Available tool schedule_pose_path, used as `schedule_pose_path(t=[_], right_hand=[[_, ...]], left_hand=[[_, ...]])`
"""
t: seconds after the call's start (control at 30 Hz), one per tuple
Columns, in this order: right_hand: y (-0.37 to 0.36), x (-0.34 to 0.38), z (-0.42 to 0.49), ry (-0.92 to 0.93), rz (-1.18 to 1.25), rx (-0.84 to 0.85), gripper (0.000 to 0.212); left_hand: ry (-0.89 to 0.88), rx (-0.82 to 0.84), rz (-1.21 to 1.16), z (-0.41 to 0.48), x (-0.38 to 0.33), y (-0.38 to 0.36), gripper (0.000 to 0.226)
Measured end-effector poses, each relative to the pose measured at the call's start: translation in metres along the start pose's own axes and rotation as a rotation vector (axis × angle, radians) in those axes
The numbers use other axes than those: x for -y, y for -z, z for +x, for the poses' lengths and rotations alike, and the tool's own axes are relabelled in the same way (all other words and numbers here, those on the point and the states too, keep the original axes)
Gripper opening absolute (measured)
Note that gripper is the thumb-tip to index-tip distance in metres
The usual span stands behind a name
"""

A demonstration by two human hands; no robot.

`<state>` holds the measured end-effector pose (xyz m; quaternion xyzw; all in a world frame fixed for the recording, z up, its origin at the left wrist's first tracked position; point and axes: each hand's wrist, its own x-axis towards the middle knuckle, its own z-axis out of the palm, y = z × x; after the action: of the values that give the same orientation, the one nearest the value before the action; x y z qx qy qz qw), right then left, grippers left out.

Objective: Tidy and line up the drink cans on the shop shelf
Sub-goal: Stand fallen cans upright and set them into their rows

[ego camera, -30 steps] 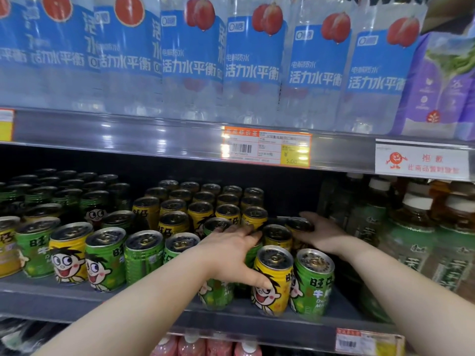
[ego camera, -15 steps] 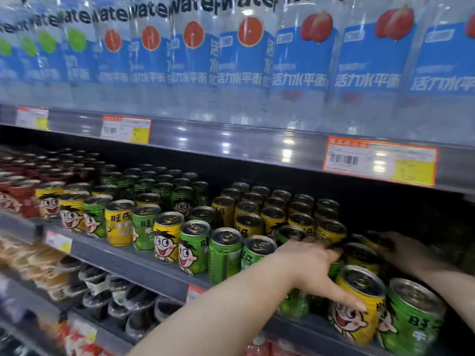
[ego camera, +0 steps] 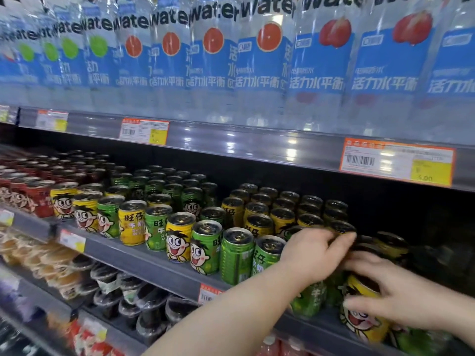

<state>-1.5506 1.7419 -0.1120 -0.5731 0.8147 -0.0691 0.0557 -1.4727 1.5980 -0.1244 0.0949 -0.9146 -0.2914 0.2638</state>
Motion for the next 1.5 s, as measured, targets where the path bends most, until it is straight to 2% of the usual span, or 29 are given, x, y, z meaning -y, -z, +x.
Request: schedule_pose_path(t=[0.07,0.13,0.33,0.47,0.53,0.6,0.63,0.73,0.8,0.87,1.03,1.23,1.33,1.5], right_hand=[[-0.009,0.002,-0.002,-0.027,-0.181,-0.014,0.069],[-0.011,0.008,-0.005,-0.020,-0.214,-0.072,0.070],[-0.011,0.017,-0.004,-0.104,-0.234,-0.066,0.077],[0.001,0.037,0.005,-0.146,-0.096,-0.097,0.106],[0.005,0.056,0.018,-0.114,-0.038,-0.199,0.084],[0.006,0.079,0.037,-0.053,-0.016,-0.253,0.055],[0.005,0.092,0.048,-0.017,-0.023,-0.251,0.049],[-0.003,0.131,0.086,0.067,-0.040,-0.208,0.049],[-0.008,0.156,0.113,0.080,-0.051,-0.182,0.053],[-0.012,0.179,0.138,0.081,-0.074,-0.166,0.060],[-0.024,0.215,0.186,0.023,-0.082,-0.079,0.082],[-0.038,0.226,0.213,-0.116,-0.217,-0.040,0.088],[-0.045,0.234,0.219,-0.163,-0.232,-0.033,0.097],[-0.050,0.239,0.222,-0.207,-0.085,-0.127,0.082]], left_hand=[[0.009,-0.033,-0.068,0.000,0.002,0.001,0.065],[-0.022,-0.037,-0.035,-0.001,0.005,0.003,0.050],[-0.206,-0.105,0.216,-0.021,0.023,0.041,0.031],[-0.155,-0.208,0.379,-0.039,0.067,0.096,0.029],[-0.032,-0.261,0.417,-0.048,0.094,0.123,0.034],[0.097,-0.274,0.438,-0.057,0.120,0.148,0.056],[0.143,-0.249,0.455,-0.061,0.131,0.159,0.070],[0.250,-0.063,0.521,-0.069,0.159,0.183,0.102],[0.290,0.089,0.650,-0.070,0.175,0.191,0.117],[0.324,0.157,0.749,-0.071,0.190,0.196,0.114],[0.395,0.135,0.785,-0.085,0.226,0.224,0.104],[0.423,0.094,0.780,-0.100,0.260,0.256,0.091],[0.432,0.118,0.809,-0.094,0.267,0.261,0.097],[0.437,0.055,0.896,-0.080,0.271,0.257,0.092]])
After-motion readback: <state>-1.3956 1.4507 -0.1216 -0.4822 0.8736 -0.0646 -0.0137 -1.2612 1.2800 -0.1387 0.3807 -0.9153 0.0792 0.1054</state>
